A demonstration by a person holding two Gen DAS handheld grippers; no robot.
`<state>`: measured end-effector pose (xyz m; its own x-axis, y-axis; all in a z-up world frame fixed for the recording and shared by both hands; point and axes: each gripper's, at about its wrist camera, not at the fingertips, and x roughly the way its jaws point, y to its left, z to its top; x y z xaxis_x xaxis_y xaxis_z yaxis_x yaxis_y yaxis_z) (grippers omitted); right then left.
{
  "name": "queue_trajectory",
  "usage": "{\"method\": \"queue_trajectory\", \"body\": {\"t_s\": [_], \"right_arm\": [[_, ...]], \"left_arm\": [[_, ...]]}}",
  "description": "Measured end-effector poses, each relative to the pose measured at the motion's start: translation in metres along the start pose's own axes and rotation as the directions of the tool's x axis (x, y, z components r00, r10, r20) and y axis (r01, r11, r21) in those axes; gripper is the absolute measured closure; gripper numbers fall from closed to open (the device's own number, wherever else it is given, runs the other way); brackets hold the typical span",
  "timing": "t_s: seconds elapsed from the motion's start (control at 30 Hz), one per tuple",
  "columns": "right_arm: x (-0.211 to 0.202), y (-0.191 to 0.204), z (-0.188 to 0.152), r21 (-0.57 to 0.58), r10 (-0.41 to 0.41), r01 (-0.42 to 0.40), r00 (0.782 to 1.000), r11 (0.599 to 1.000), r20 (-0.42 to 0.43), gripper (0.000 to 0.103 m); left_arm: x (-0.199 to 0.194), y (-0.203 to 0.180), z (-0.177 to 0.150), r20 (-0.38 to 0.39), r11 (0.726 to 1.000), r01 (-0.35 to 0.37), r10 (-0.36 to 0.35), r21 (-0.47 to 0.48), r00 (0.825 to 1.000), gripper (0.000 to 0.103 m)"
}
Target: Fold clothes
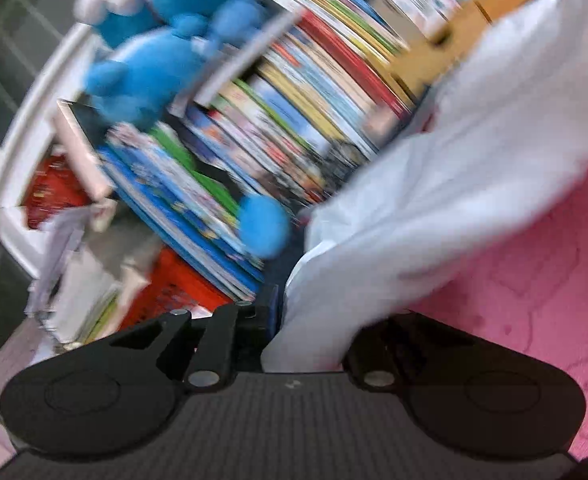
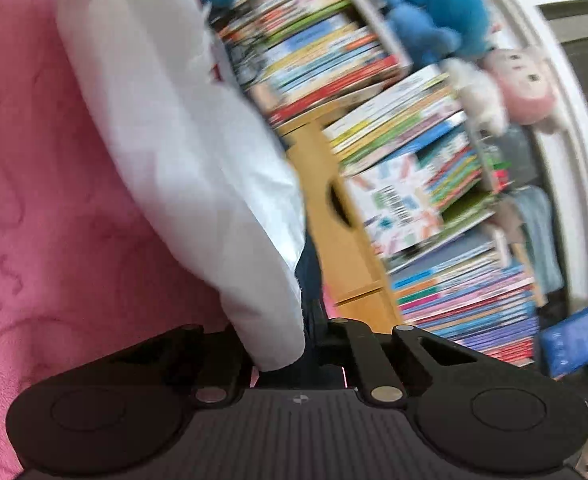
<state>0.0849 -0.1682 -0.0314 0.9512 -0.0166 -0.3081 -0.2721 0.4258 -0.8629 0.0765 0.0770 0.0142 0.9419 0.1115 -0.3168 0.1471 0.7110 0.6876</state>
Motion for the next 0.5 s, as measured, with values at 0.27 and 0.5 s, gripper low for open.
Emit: {"method": "queue_trajectory", "body": {"t_s": [0.27,0.5], "right_arm": [[-0.116,-0.016,-0.026,0.077,0.010,-0.015,0.998,0.997,0.061,0.093],[-0.170,0.050,-0.072,0.062,0.156,-0.153,0.987,0.986,-0.033,0.087]], "left_arm": [[-0.118,0.003,-0.040,0.031,0.995,0.103,-0.103,0.001,0.994,0.085],[-0.149,-0.029,-0.107,-0.103,0.990,0.129,-0.123,0.054,0.987,0.081]]}}
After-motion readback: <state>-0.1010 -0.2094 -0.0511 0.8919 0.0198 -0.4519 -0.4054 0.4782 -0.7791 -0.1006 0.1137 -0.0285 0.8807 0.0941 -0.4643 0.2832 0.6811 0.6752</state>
